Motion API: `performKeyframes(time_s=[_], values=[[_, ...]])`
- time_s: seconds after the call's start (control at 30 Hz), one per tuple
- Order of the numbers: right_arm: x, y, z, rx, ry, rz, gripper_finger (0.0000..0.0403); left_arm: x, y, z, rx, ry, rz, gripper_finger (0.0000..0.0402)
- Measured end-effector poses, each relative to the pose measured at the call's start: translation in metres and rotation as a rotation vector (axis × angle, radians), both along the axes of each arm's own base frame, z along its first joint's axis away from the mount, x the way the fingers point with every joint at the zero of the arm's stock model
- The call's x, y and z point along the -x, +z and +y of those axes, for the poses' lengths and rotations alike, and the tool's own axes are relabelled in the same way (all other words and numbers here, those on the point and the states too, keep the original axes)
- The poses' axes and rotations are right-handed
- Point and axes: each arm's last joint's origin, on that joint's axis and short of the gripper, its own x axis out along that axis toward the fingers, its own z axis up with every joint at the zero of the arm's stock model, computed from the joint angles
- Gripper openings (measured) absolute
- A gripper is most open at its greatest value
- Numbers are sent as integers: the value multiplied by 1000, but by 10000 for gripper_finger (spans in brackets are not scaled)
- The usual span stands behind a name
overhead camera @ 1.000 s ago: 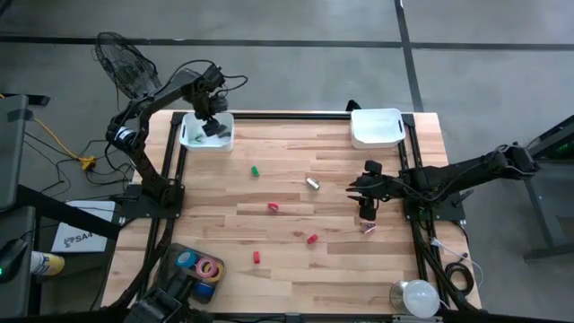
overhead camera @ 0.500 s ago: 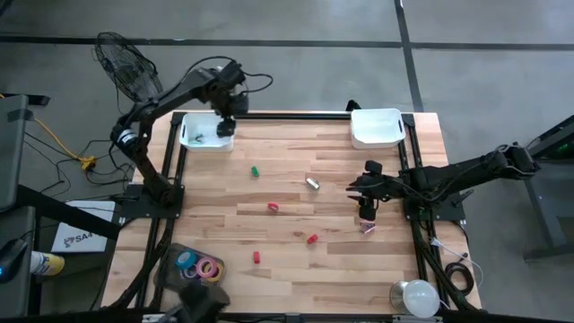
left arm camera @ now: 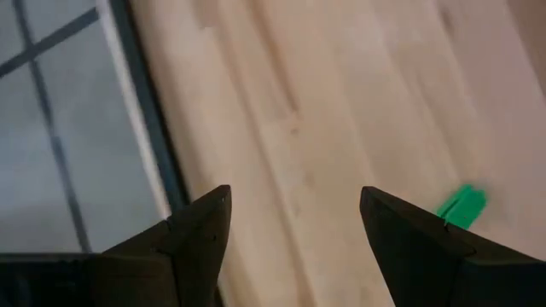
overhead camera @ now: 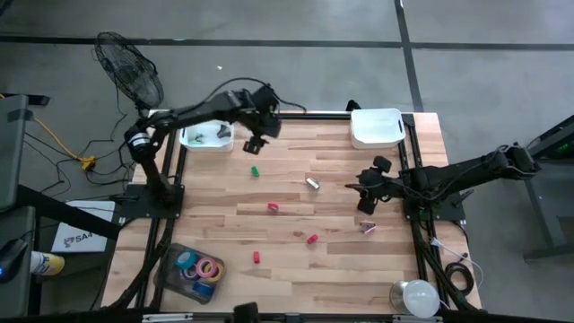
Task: Pick and place Stapler, Stapler remover, tape
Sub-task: Put the gray staple remover into the left white bin
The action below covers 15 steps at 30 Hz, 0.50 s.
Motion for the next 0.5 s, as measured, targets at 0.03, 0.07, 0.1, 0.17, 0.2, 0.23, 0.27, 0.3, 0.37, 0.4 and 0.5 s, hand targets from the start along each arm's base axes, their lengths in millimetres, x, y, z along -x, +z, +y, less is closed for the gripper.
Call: performKeyframes(time_s=[0.03, 0.07, 0.1, 0.17, 0.2, 0.23, 0.27, 0.3, 0.37, 0.4, 0.5], values=[[1, 0, 0, 3, -12, 4, 181, -4, -5, -2, 12, -13, 11, 257], [2, 0, -1, 5, -20, 2, 181, -8, -10, -4, 22, -23, 25, 257], [2, 0, -1, 7, -26, -3, 181, -12, -16, -5, 31, -32, 38, 257], [1, 2, -1, 10, -33, -22, 181, -19, -25, -10, 43, -52, 63, 257], [-1, 3, -1, 12, -37, -43, 181, -21, -26, -12, 46, -58, 75, 257], [-3, 4, -1, 9, -38, -69, 181, -21, -27, -15, 46, -59, 86, 257], [-5, 6, 0, 4, -36, -94, 181, -22, -25, -17, 37, -50, 92, 257], [-7, 7, -1, -2, -28, -113, 181, -23, -23, -19, 23, -39, 84, 257], [-12, 8, -1, -26, -18, -143, 181, -22, -17, -21, 16, -18, 74, 257], [-15, 7, -2, -33, -19, -149, 181, -19, -13, -22, 18, -11, 71, 257], [-27, 0, -5, -14, -31, -142, 182, -13, -2, -24, 7, 7, 47, 257]])
